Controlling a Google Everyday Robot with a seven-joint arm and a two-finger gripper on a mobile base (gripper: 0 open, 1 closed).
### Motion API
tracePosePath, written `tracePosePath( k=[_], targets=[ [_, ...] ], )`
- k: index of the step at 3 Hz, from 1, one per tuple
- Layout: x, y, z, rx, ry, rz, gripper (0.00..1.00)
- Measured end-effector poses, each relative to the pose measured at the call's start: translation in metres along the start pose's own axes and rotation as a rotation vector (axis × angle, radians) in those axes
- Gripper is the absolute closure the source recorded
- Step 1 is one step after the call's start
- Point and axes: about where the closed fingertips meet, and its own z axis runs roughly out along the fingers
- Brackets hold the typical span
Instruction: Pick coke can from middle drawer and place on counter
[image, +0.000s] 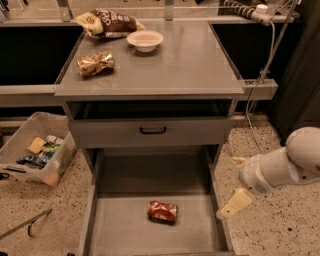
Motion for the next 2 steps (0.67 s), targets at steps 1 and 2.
tracePosePath(
  k=[1,2],
  targets=[
    [-0.002,0.014,0.066,-0.071,-0.022,0.011,0.0],
    [-0.019,0.026,0.116,-0.116,-0.016,-0.004,0.0]
  ],
)
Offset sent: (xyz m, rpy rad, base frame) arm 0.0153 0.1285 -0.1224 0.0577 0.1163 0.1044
